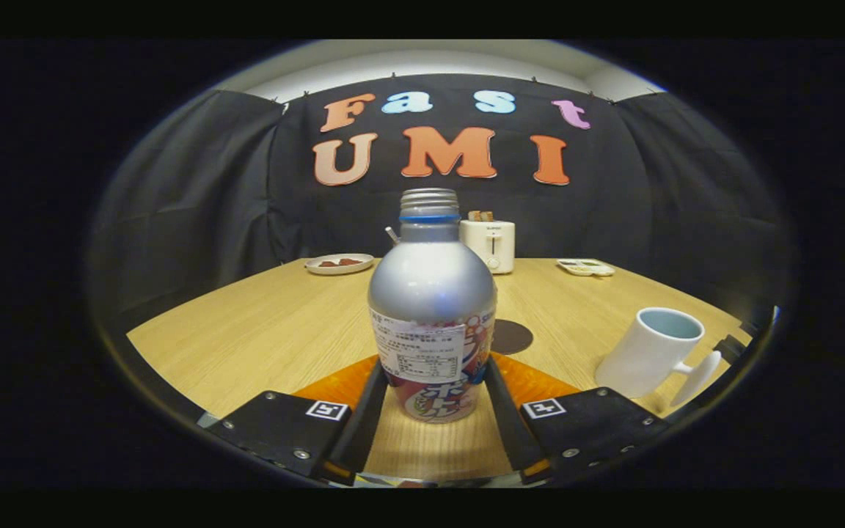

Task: Take the bottle from table, then pour the juice into the cup, finally place the bottle on the coaster

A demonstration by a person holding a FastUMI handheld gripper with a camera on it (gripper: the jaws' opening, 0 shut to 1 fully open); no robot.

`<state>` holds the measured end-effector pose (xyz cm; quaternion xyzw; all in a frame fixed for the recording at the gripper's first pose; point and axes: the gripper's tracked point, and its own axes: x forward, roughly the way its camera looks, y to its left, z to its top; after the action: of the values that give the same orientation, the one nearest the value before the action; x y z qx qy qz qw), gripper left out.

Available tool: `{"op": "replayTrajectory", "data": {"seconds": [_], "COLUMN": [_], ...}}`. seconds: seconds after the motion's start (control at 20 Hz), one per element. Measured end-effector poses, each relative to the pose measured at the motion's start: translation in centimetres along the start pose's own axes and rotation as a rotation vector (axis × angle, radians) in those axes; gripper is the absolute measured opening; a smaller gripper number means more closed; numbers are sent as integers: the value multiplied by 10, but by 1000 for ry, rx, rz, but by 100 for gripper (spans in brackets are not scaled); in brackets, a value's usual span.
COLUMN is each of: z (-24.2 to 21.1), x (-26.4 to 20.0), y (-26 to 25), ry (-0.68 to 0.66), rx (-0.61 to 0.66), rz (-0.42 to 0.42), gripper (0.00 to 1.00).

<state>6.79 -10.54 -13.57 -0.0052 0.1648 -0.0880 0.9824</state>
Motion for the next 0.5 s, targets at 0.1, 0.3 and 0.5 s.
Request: {"op": "replayTrajectory", "data": {"seconds": [0.1, 0.3, 0.5], "z": [-3, 4, 22], "x": [-3, -12, -19], "y": [-4, -4, -5], "ry": [7, 2, -35], "rx": [28, 101, 231], "rz": [-11, 8, 36], "gripper": [69, 62, 63]}}
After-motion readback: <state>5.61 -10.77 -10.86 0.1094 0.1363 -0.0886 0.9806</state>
